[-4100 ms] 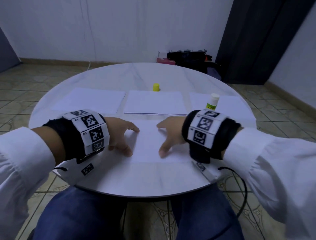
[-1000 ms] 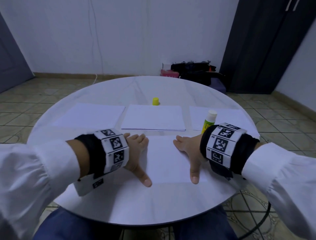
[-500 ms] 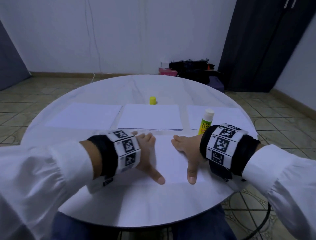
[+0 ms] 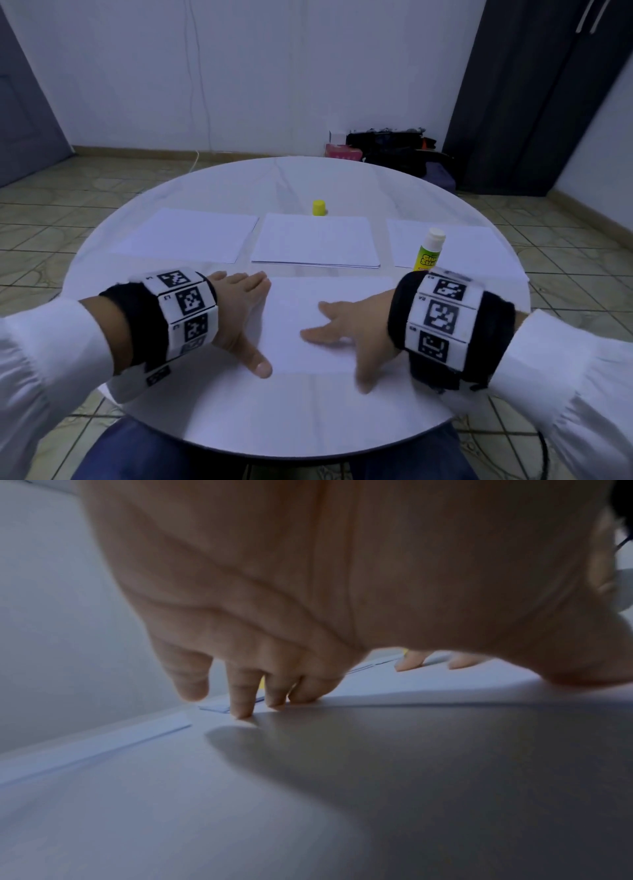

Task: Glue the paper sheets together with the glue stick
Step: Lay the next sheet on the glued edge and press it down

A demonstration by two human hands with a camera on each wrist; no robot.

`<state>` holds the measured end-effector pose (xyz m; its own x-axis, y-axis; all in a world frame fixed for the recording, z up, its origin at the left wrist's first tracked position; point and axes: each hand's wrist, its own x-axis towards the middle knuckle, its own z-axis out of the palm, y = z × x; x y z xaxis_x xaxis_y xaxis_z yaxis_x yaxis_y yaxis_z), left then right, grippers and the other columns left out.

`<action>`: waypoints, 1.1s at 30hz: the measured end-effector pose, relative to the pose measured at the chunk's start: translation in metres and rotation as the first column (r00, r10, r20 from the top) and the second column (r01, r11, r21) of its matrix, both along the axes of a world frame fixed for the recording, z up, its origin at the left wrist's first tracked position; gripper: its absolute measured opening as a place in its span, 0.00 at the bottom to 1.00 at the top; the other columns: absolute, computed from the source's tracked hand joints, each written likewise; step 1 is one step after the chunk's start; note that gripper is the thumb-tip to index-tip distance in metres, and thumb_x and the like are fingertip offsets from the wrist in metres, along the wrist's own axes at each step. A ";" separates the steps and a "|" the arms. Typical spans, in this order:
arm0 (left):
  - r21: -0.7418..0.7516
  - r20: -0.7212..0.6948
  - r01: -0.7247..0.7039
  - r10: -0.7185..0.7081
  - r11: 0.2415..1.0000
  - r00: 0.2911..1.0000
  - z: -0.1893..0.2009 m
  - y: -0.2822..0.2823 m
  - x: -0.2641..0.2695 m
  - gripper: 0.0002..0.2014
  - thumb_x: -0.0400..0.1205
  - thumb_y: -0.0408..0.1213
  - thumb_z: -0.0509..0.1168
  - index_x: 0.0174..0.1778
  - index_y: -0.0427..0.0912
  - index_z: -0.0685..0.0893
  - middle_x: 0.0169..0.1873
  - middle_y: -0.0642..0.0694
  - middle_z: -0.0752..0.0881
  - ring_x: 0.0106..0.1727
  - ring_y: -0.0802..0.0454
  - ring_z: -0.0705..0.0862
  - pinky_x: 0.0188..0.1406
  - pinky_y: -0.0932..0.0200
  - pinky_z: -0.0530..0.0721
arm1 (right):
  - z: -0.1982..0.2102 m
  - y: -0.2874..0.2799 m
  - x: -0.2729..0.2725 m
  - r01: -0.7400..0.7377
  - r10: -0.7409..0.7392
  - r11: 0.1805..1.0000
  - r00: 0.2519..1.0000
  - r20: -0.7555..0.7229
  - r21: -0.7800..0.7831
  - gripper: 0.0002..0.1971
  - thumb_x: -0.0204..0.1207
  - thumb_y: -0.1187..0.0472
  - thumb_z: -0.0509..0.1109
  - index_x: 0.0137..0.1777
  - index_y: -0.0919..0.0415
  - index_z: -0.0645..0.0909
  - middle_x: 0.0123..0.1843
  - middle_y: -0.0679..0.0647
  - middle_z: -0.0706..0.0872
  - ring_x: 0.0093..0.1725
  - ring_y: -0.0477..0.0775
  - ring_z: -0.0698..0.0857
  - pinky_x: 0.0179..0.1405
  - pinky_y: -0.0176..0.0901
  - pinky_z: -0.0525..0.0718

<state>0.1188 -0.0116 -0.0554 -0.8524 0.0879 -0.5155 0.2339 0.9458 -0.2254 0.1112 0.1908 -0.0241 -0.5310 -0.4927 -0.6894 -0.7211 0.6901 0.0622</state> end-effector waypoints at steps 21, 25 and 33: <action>0.030 -0.087 0.002 0.000 1.000 0.996 -0.005 -0.003 0.005 0.72 0.54 0.82 0.62 0.84 0.43 0.37 0.84 0.50 0.40 0.85 0.51 0.44 0.83 0.46 0.42 | -0.010 -0.026 -0.032 -0.019 0.012 0.998 0.994 -0.106 -0.061 0.62 0.65 0.41 0.78 0.83 0.51 0.32 0.85 0.49 0.34 0.84 0.50 0.40 0.80 0.51 0.42; 0.050 -0.053 0.022 -0.020 0.998 0.998 -0.004 -0.005 0.004 0.83 0.31 0.87 0.41 0.84 0.45 0.36 0.84 0.51 0.39 0.85 0.52 0.44 0.83 0.47 0.41 | -0.003 0.015 -0.038 0.127 -0.127 0.992 0.989 -0.081 0.001 0.64 0.64 0.45 0.81 0.83 0.50 0.31 0.84 0.47 0.31 0.84 0.49 0.39 0.80 0.51 0.44; 0.046 -0.067 0.052 -0.049 0.998 0.997 0.000 -0.004 0.003 0.85 0.28 0.87 0.38 0.84 0.45 0.38 0.84 0.53 0.43 0.84 0.52 0.49 0.83 0.49 0.45 | -0.003 0.046 -0.036 0.203 -0.189 0.972 0.974 -0.123 0.121 0.66 0.63 0.46 0.81 0.81 0.47 0.27 0.83 0.47 0.30 0.84 0.50 0.40 0.80 0.57 0.50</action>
